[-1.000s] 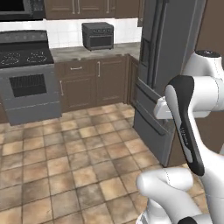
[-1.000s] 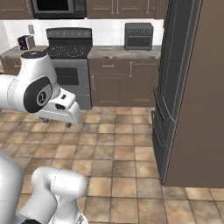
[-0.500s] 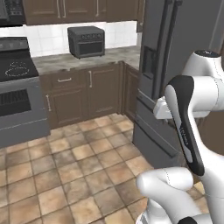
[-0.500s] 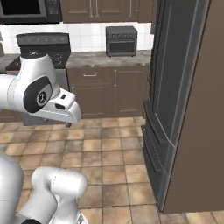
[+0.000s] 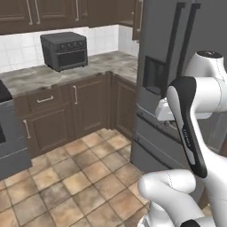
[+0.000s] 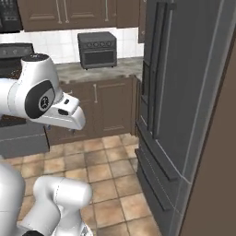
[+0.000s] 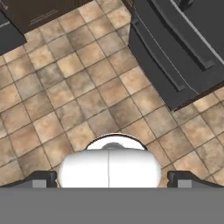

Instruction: Pick up the bowls from the cabinet and place each bowl in front of a stool on the dining counter.

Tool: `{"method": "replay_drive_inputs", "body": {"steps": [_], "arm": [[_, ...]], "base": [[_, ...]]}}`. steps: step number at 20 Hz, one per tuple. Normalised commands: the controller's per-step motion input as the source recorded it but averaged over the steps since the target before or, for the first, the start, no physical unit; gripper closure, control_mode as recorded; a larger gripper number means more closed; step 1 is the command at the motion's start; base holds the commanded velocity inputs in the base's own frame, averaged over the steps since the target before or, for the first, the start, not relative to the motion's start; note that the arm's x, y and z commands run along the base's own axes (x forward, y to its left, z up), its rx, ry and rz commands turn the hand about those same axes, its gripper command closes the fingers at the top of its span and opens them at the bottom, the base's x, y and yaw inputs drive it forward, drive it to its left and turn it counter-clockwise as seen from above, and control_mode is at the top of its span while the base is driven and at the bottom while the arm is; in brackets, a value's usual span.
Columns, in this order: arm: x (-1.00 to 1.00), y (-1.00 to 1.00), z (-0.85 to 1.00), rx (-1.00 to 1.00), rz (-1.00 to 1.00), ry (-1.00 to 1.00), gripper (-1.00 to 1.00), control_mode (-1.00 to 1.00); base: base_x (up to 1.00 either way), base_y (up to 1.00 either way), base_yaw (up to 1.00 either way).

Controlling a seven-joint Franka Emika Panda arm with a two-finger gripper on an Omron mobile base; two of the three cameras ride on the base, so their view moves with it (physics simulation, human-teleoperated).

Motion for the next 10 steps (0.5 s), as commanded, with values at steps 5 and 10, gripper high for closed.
{"method": "replay_drive_inputs", "body": {"steps": [5,10], "arm": [[0.00,0.00,0.00,0.00,0.00,0.00,-1.00,1.00],[0.00,0.00,0.00,0.00,0.00,0.00,-1.00,1.00]], "base": [[0.94,0.89,-0.47],[0.66,0.96,-0.49]]}}
